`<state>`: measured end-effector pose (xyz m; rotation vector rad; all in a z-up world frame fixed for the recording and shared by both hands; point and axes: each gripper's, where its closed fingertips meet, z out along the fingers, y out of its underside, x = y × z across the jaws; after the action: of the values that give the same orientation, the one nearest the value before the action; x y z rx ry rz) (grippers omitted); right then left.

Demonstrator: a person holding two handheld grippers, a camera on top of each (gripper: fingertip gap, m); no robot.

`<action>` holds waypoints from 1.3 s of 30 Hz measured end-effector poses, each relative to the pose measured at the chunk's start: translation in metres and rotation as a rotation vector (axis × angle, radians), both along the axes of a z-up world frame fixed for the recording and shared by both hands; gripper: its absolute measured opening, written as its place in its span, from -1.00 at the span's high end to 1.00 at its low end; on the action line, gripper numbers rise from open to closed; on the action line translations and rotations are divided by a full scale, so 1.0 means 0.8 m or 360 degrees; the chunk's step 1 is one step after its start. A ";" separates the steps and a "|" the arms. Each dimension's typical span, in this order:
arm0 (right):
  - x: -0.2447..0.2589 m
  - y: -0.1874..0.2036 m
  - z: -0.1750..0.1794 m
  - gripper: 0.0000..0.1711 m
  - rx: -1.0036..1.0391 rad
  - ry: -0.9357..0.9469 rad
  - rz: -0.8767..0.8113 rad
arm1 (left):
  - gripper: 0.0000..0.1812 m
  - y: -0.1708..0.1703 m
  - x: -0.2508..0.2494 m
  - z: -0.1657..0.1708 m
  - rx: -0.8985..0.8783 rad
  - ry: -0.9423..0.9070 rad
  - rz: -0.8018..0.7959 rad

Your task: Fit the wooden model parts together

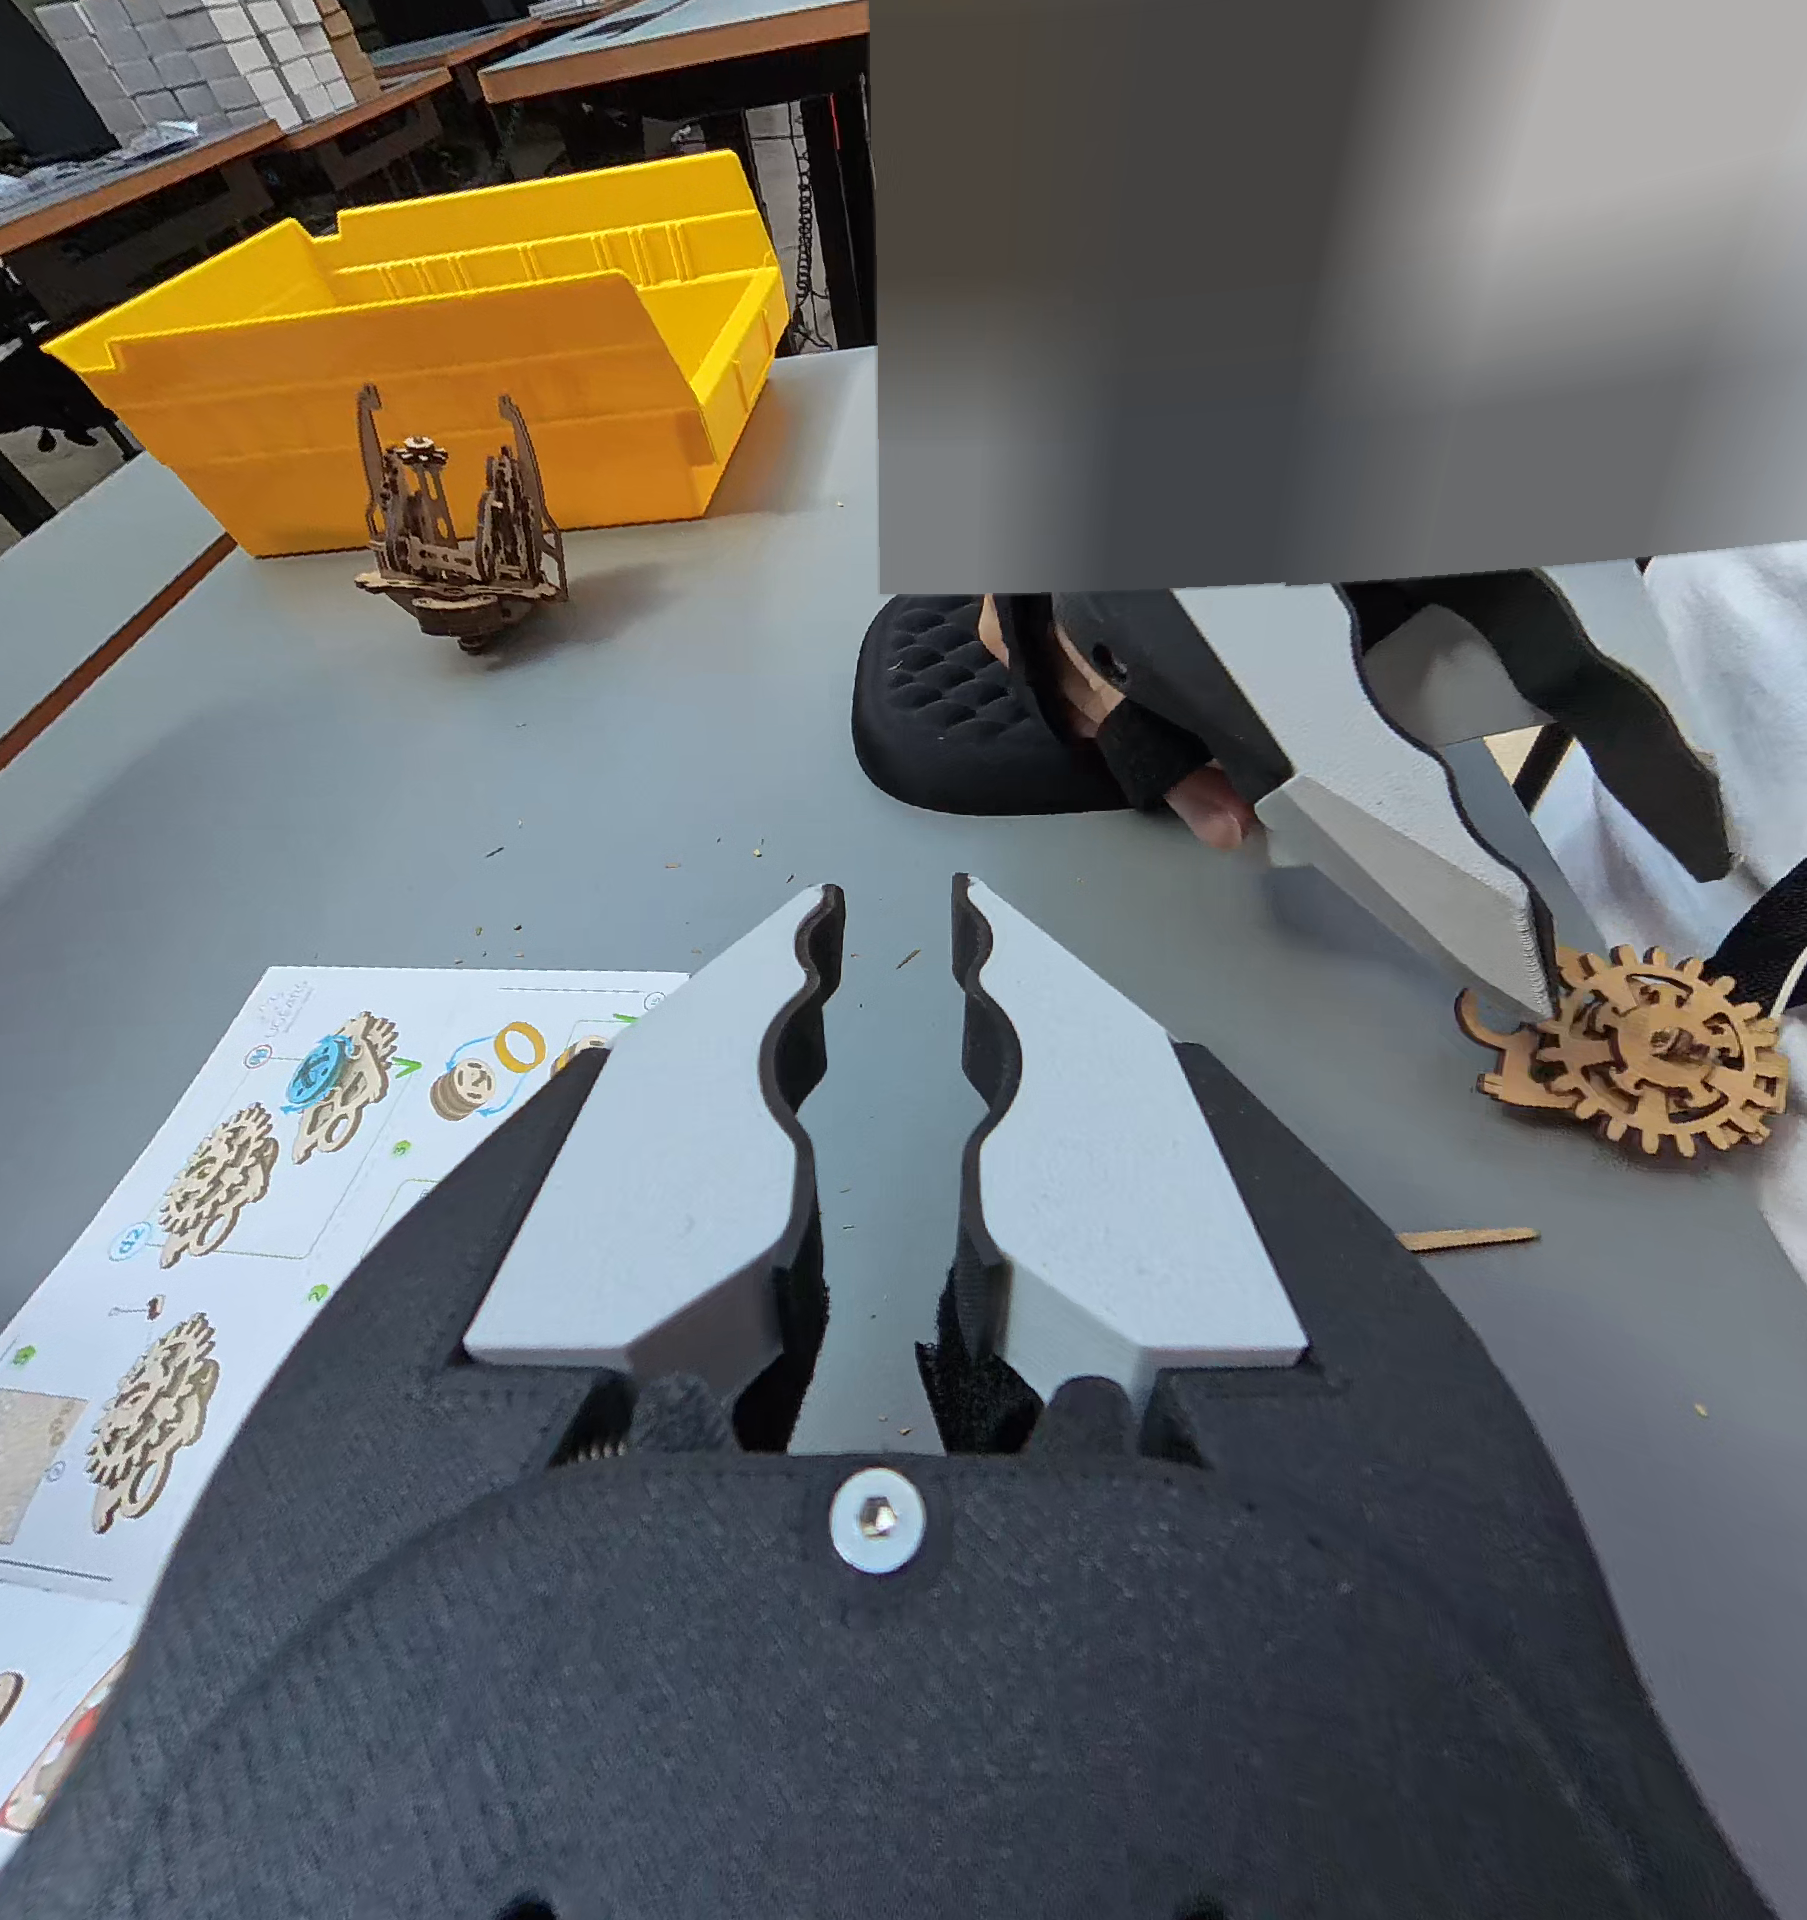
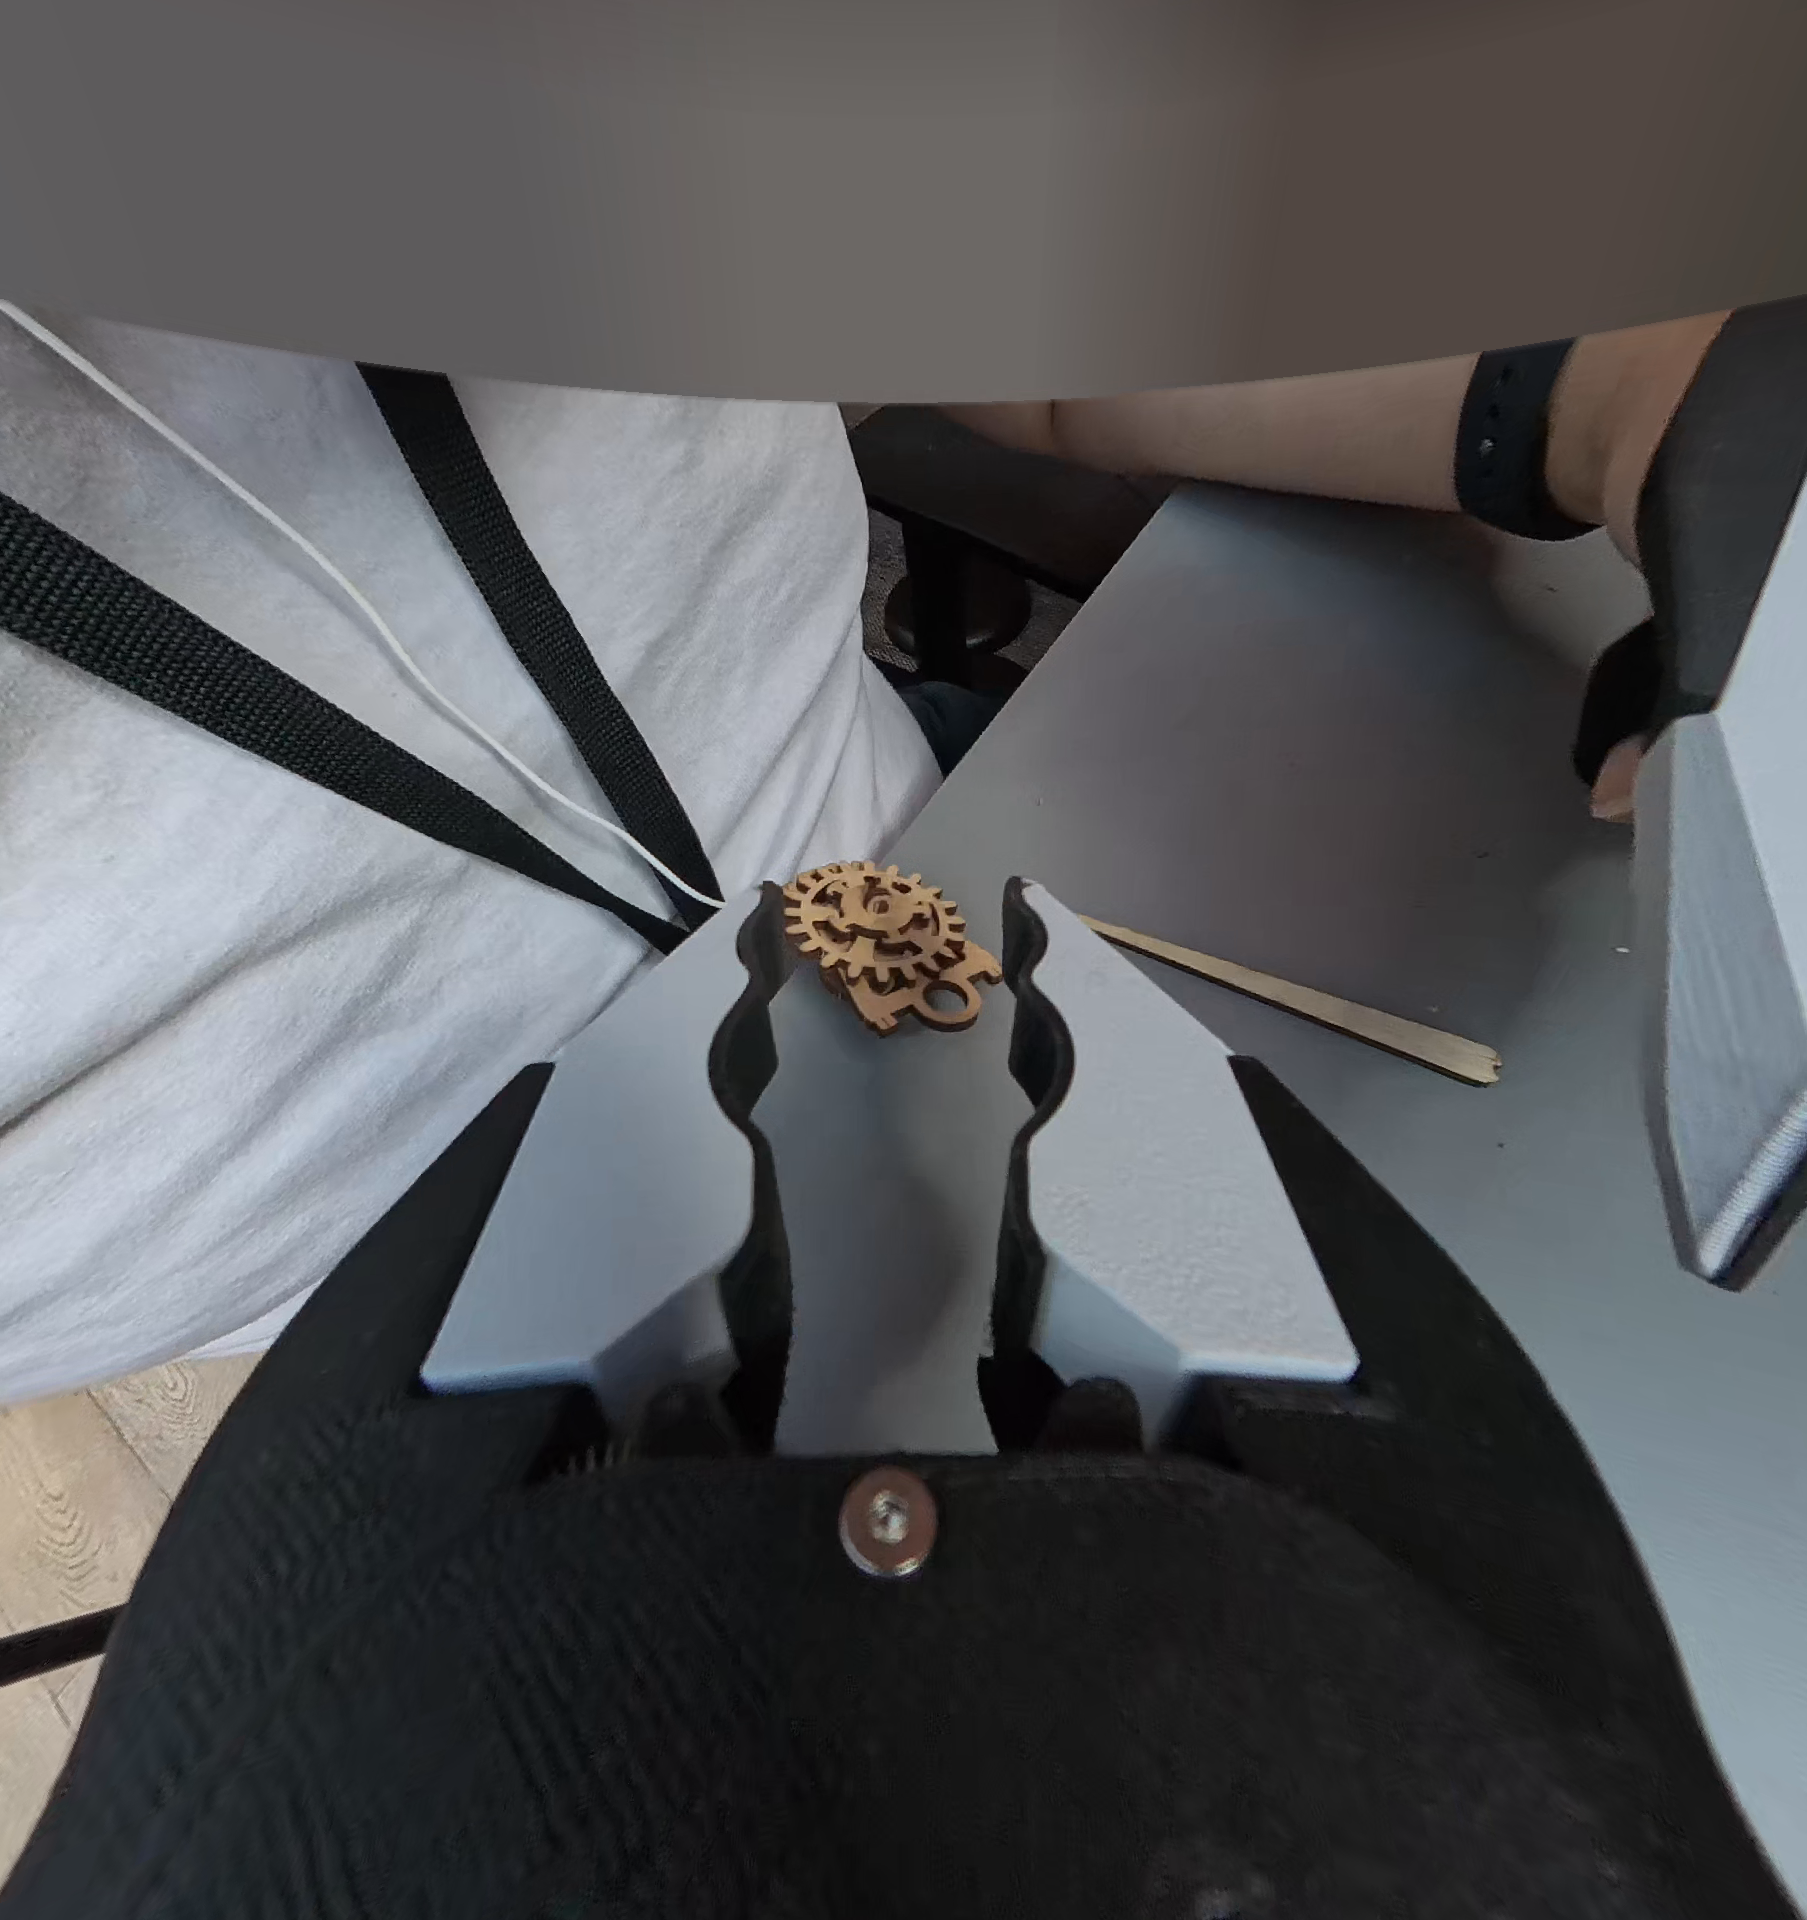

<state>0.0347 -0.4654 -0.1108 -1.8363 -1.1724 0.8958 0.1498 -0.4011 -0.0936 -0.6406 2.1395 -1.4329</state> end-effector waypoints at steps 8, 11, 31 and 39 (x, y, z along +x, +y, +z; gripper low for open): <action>-0.011 -0.011 -0.044 0.45 0.0047 -0.0405 0.0105 | 0.79 0.004 0.001 0.006 0.0013 -0.0031 0.0027; -0.011 -0.009 -0.054 0.46 0.0018 -0.0485 0.0099 | 0.79 0.006 0.001 0.008 0.0017 -0.0043 0.0042; 0.112 0.084 0.046 0.57 0.1391 -0.1197 -0.0886 | 0.54 0.030 -0.027 0.043 -0.1003 0.0408 0.0503; 0.104 0.076 0.035 0.57 0.1584 -0.1335 -0.0669 | 0.81 -0.008 -0.037 0.020 -0.1162 0.0688 0.0269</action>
<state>0.1175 -0.4044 -0.0831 -1.4577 -1.2629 -0.7020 0.1205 -0.4077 -0.0778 -1.4685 1.7308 -2.1265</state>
